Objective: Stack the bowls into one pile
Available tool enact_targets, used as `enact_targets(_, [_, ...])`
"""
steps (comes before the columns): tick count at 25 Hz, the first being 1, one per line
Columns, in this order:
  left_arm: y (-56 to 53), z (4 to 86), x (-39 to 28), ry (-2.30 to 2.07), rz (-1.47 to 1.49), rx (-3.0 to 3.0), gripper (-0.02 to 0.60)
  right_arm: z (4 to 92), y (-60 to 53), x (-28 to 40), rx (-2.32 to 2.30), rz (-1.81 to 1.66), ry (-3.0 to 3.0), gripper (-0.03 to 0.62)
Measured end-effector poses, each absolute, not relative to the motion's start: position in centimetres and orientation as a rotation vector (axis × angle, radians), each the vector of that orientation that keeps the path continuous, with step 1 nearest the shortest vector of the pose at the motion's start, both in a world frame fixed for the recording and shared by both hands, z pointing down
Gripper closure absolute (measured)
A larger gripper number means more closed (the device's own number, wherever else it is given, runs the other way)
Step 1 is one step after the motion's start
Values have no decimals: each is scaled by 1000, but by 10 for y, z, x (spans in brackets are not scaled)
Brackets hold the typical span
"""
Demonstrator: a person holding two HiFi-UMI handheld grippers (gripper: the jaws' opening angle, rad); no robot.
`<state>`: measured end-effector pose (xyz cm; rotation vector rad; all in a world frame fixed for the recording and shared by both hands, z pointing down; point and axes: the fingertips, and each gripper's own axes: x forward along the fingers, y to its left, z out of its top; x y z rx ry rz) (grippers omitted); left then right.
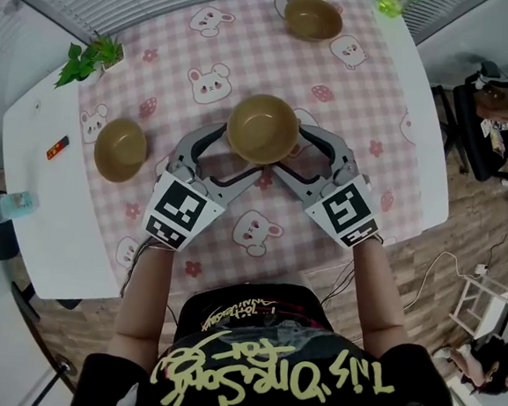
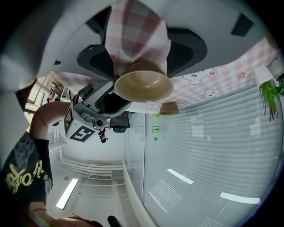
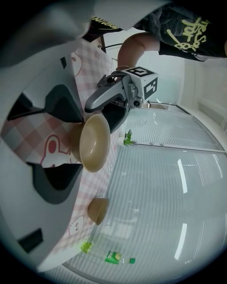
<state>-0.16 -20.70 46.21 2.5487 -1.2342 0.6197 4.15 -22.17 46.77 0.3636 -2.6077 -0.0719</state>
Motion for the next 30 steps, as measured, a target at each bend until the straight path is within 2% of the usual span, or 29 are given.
enact_targets(19, [-188, 411, -28, -1330, 578, 2602, 215, 418, -199, 15, 427, -168, -2654, 321])
enact_targets(26, [-168, 364, -80, -1374, 571, 2620, 216, 371, -181, -37, 415, -236, -2668, 321])
enact_targets(30, [-151, 350, -87, -1437, 572, 2614, 219, 357, -165, -44, 384, -287, -2684, 321])
